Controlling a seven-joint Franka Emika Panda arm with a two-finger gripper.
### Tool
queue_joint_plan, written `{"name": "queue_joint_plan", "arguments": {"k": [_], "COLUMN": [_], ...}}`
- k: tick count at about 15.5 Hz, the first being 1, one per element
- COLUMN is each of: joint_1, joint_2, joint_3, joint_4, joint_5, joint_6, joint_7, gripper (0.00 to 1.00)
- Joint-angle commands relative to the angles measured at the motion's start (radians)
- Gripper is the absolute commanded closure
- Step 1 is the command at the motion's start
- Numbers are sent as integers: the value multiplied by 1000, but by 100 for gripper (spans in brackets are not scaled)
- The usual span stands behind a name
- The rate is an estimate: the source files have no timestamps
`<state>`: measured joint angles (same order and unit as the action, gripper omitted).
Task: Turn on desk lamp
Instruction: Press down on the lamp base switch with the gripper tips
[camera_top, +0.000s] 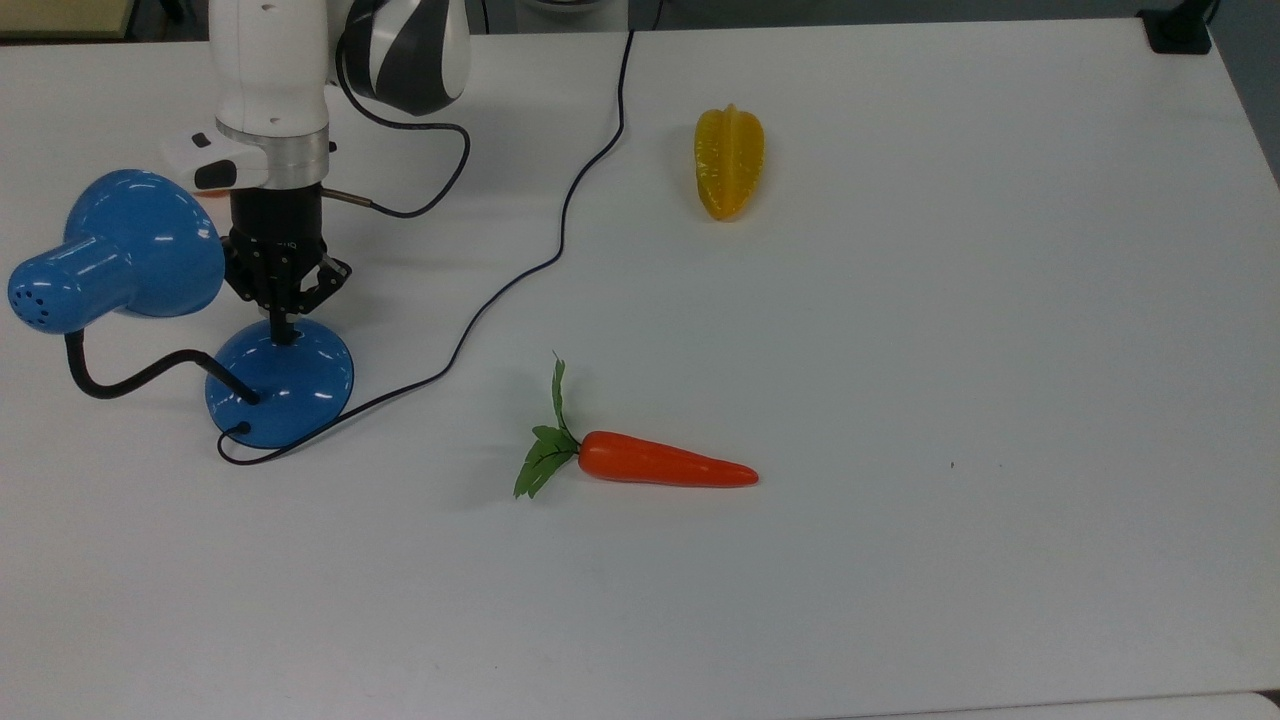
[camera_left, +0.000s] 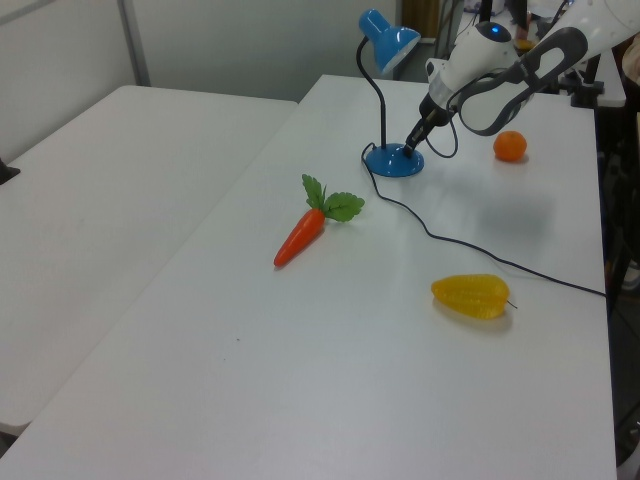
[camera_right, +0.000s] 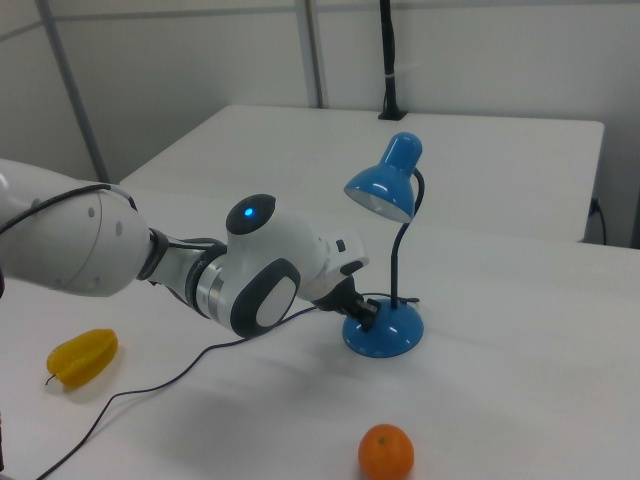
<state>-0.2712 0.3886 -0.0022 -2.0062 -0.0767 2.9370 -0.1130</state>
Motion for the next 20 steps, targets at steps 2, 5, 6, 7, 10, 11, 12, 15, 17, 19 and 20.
{"name": "queue_joint_plan", "arguments": {"k": [2,5,6,7,10,11,12,15,17,19,20], "joint_1": [-6,-5,-5,-3,-2,-2,0,1,1,0,0], "joint_2": [10,3,1,1,-1,-4,-4,-1,1,7,12], "joint_3": [-1,1,1,1,1,1,1,1,-1,1,-1], "joint_4": [4,3,4,4,3,3,3,4,4,4,4], "joint_5": [-11,-11,-11,-11,-9,-9,-9,-9,-9,-9,-9], "joint_6": [19,17,17,17,16,16,16,17,17,22,24], "joint_7": [-7,-7,-5,-5,-5,-5,-5,-1,1,-1,-1], "gripper": [100,100,100,100,100,100,100,100,100,100,100]}}
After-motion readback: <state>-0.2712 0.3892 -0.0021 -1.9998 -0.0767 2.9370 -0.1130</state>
